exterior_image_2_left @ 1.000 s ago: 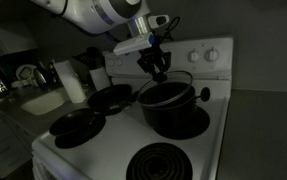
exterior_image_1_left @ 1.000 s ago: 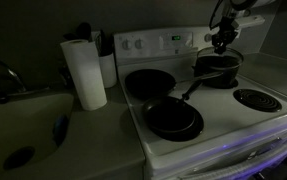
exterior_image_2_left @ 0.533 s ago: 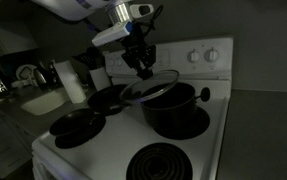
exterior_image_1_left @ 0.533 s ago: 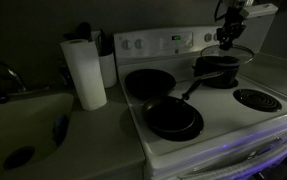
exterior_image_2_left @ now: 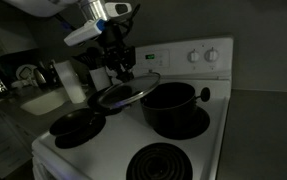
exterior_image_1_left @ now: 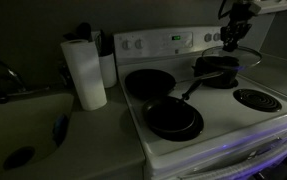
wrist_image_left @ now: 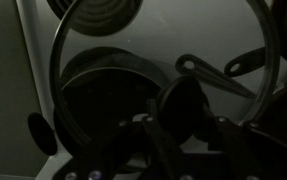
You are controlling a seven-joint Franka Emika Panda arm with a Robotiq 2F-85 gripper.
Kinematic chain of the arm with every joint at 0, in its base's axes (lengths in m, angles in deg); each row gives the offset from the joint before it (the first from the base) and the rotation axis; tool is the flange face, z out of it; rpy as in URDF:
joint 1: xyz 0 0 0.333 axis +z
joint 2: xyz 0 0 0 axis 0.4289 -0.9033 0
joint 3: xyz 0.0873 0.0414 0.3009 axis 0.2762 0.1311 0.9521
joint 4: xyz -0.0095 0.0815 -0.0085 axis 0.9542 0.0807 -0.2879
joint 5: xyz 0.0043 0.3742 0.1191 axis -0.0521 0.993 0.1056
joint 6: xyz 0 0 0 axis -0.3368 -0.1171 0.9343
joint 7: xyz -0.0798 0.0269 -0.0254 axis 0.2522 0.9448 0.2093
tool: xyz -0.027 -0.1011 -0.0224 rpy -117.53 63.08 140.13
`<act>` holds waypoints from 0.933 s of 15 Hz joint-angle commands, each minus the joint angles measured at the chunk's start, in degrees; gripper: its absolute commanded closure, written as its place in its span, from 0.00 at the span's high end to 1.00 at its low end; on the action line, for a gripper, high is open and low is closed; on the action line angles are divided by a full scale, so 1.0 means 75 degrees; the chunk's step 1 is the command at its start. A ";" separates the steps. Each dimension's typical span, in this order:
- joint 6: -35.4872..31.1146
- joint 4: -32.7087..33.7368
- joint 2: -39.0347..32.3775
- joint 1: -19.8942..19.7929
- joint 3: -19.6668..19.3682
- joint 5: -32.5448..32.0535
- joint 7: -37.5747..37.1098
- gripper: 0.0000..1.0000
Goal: Pick up the lid from the black pot and put it on the stove.
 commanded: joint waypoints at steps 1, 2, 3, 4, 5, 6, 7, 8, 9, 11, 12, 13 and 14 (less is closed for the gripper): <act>0.0057 -0.0744 0.0822 0.0150 0.0192 0.0401 0.0039 0.14; 0.0086 -0.0937 0.0988 0.0208 0.0250 0.0553 -0.0014 0.14; 0.0121 -0.1111 0.1131 0.0257 0.0295 0.0705 -0.0038 0.14; 0.0157 -0.1337 0.1338 0.0306 0.0365 0.0855 -0.0137 0.14; 0.0136 -0.1565 0.1542 0.0353 0.0429 0.0990 -0.0213 0.14; 0.0076 -0.1809 0.1741 0.0393 0.0474 0.1120 -0.0251 0.14; 0.0040 -0.1966 0.1857 0.0379 0.0491 0.1140 -0.0259 0.14; 0.0010 -0.2146 0.1999 0.0385 0.0520 0.1197 -0.0308 0.14; -0.0104 -0.2376 0.2134 0.0356 0.0538 0.1187 -0.0350 0.14; -0.0437 -0.2840 0.2327 0.0298 0.0553 0.1108 -0.0451 0.14; -0.0630 -0.3072 0.2379 0.0315 0.0513 0.1223 -0.0442 0.14; -0.0761 -0.3258 0.2421 0.0322 0.0494 0.1283 -0.0457 0.14; -0.0952 -0.3446 0.2425 0.0331 0.0480 0.1353 -0.0481 0.14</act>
